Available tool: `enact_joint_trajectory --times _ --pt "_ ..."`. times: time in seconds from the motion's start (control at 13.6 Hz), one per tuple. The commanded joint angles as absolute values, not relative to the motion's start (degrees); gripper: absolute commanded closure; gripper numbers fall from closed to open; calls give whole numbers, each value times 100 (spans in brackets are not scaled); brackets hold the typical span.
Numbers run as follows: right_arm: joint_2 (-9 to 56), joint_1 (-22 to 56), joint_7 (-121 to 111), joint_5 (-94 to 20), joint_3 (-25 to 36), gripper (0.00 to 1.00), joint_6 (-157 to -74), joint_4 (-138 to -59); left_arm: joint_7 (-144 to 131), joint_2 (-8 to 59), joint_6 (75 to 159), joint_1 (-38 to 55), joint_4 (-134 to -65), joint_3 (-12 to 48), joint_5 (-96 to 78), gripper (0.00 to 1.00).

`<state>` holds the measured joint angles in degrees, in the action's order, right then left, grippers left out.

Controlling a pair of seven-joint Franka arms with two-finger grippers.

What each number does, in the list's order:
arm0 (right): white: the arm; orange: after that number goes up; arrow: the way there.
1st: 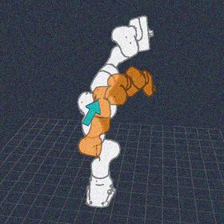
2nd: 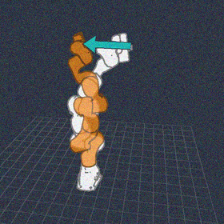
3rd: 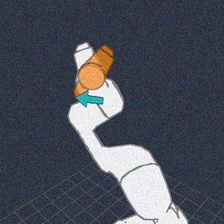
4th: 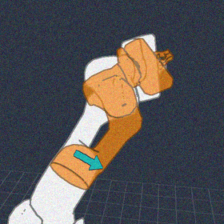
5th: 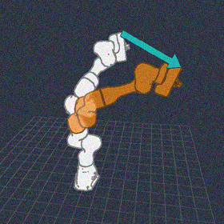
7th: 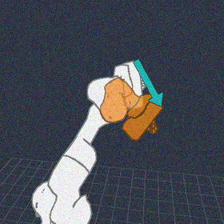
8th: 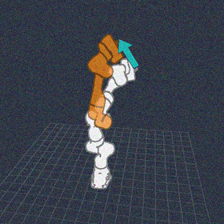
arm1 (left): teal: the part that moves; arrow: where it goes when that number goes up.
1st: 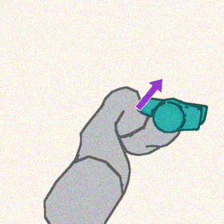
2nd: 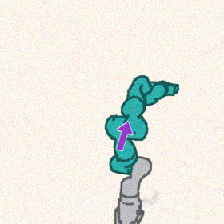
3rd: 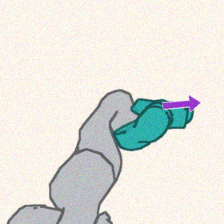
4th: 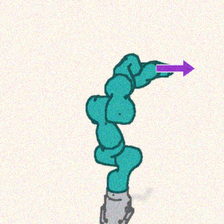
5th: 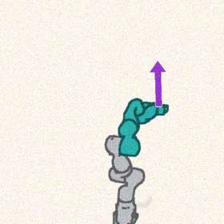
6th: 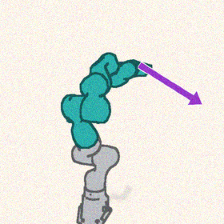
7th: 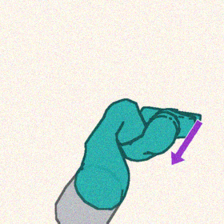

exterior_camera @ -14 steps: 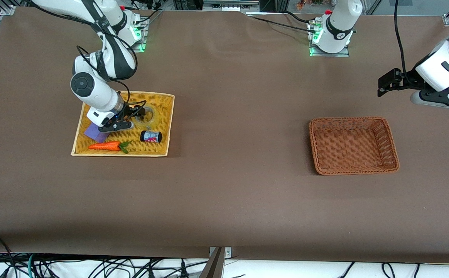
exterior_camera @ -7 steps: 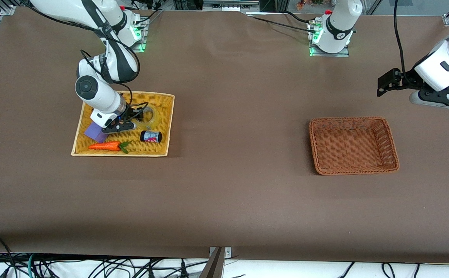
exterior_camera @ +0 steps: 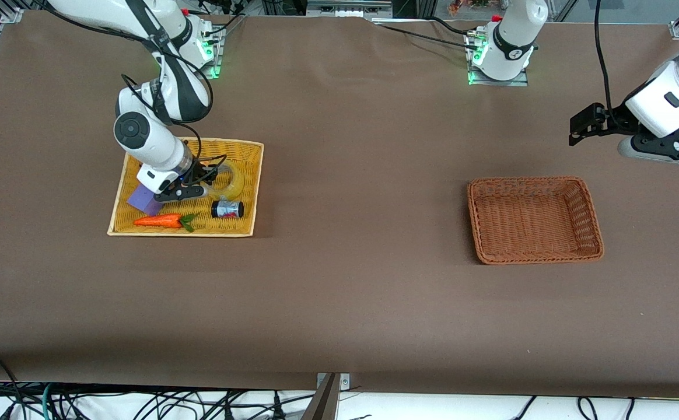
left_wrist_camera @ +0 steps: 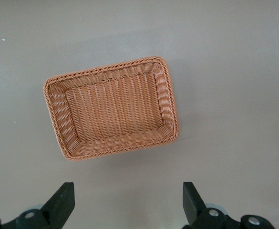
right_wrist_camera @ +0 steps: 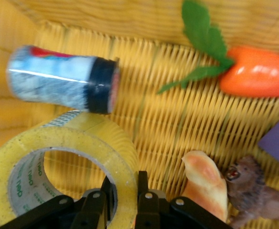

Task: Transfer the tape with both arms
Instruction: 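Lift the tape roll with the right gripper toward the basket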

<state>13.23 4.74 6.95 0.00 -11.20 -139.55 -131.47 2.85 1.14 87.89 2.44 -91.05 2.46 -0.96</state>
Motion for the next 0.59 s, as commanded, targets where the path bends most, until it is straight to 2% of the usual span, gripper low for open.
enact_joint_trajectory --times 0.0,0.22,0.51 --pt "1037 466 844 70 -1326 100 -12600 -12124 308 185 8710 246 -8930 237 -176 0" --pt "1133 850 1132 88 -1433 100 -11359 -10911 316 185 8701 246 -8930 237 -176 0" --pt "1598 1799 2597 53 -1433 100 -11224 -10241 308 185 8710 246 -8930 237 -176 0"
